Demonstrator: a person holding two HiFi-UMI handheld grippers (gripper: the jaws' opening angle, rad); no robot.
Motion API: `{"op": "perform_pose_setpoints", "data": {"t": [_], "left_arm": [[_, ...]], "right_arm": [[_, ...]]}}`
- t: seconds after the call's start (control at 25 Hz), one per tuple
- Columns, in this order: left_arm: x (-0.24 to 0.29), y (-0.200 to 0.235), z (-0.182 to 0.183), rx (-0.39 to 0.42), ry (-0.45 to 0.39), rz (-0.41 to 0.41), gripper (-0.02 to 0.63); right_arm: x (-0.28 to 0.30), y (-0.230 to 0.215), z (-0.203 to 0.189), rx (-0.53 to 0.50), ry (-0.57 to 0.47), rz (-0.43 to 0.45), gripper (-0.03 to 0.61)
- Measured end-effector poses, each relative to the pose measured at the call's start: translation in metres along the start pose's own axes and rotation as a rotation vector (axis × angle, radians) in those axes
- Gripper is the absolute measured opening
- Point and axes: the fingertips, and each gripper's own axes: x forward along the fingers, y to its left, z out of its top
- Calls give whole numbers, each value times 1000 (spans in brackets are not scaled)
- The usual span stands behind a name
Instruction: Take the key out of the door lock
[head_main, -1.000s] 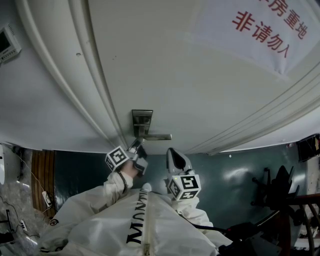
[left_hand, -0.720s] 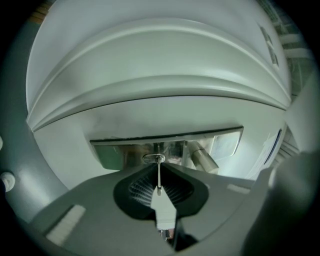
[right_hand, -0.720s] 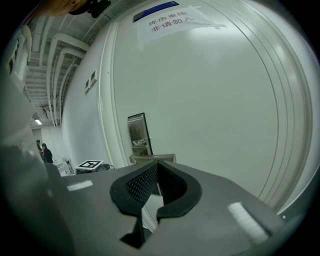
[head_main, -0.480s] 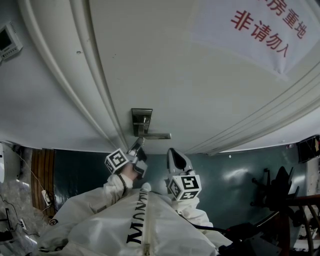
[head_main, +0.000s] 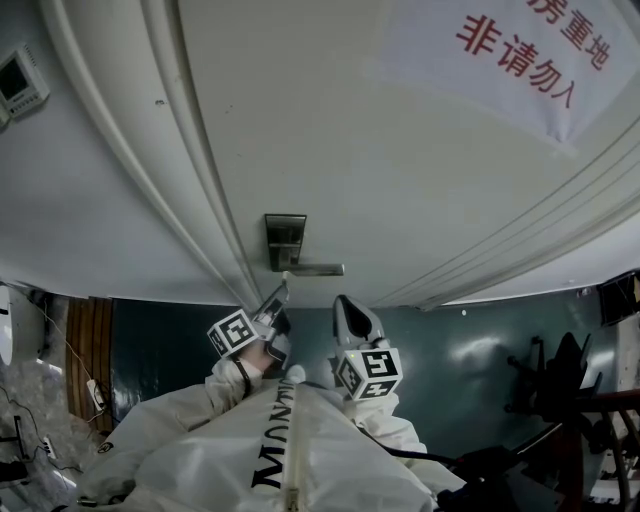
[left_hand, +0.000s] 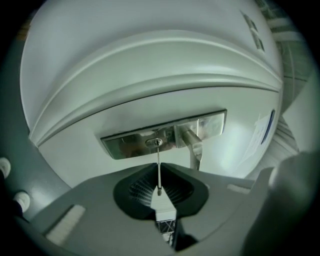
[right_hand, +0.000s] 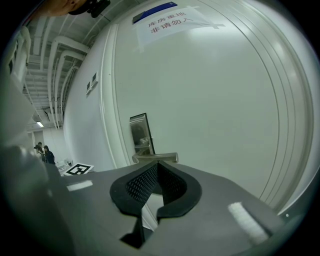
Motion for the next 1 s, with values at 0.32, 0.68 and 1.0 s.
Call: {"op": "perform_pose_setpoints", "data": {"t": [0.32,0.68,1.0], "left_arm": [[-12,-1,8,399,43,92,23],[-31,-12,26,927,53,236,23],[-41,-41,36,1252,41,297,23]], "right_arm": [[-2,-3,-2,6,1,-1,0],[2,2,-4,3,8,17,0],[8,5,-3,-3,7,31,0]]}}
